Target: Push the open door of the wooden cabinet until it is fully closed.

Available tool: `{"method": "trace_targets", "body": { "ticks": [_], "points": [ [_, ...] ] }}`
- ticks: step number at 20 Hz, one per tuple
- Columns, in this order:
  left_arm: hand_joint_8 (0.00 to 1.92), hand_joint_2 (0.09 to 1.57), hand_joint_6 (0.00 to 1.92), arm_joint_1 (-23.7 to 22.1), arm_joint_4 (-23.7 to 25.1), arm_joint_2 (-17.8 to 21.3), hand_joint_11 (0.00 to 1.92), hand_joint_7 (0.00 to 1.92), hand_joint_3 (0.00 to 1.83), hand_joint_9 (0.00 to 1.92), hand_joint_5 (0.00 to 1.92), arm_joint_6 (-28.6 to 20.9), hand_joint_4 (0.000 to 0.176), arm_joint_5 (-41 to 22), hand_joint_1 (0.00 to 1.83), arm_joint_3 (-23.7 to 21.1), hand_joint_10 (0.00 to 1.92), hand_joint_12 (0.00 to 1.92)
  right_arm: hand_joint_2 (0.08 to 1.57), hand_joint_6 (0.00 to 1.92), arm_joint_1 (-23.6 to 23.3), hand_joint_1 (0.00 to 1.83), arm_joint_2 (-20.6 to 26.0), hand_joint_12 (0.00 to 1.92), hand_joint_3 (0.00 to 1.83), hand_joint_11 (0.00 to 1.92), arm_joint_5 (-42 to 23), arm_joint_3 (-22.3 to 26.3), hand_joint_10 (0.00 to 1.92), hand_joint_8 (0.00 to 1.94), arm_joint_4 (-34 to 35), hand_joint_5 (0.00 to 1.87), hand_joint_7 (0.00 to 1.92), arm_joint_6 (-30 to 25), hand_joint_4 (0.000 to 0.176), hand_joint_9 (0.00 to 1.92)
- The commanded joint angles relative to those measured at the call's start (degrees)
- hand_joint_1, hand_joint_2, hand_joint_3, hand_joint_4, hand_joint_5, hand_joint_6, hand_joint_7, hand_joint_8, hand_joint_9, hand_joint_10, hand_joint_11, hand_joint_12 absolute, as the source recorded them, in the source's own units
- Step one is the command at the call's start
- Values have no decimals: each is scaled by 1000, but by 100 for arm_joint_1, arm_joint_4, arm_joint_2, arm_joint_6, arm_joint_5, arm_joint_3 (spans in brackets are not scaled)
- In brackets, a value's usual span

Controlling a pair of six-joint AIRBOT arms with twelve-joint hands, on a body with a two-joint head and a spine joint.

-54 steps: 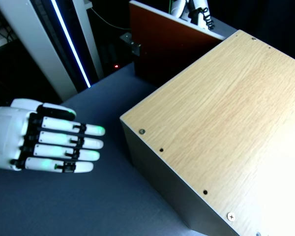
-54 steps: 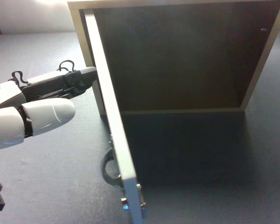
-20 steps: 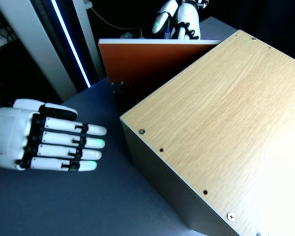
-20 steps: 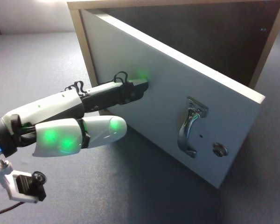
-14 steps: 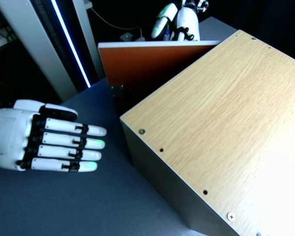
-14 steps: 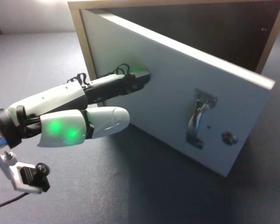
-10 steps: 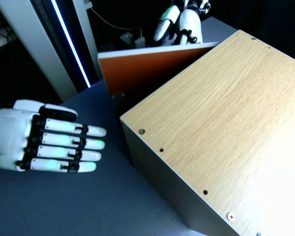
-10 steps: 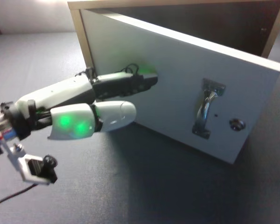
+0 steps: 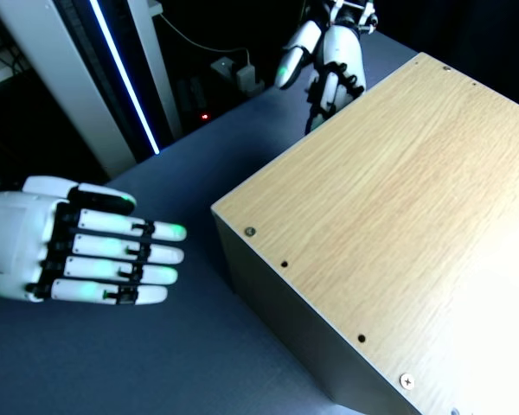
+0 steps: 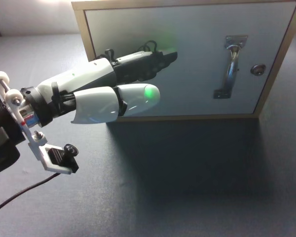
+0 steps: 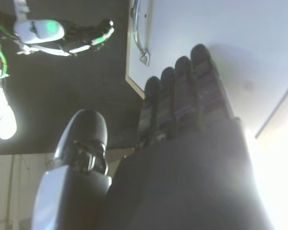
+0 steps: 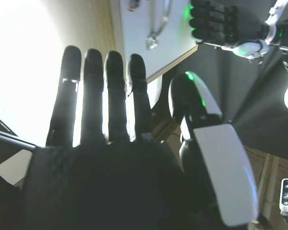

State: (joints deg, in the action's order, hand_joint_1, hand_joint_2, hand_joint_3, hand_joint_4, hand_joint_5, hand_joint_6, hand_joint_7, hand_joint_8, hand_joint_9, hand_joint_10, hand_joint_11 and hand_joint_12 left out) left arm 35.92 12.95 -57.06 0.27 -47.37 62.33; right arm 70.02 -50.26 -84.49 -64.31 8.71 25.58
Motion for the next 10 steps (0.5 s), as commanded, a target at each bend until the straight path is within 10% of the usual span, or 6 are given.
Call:
{"method": "trace_targets", "body": {
  "ticks": [1,10],
  "points": [
    [5,1463,4,-78,-130,1,207,138,0,173,104,-27,26,-706,109,16,6,31,1453,1,-34,487,7,564,0,177,-701,-33,0,0,141,468,415,-49,0,388],
    [0,1470,2,359,-132,616,164,176,3,148,215,-27,0,-1487,23,-557,0,19,1468,0,-32,512,11,451,1,232,-727,-27,1,0,141,460,418,-78,0,399]
  ]
}}
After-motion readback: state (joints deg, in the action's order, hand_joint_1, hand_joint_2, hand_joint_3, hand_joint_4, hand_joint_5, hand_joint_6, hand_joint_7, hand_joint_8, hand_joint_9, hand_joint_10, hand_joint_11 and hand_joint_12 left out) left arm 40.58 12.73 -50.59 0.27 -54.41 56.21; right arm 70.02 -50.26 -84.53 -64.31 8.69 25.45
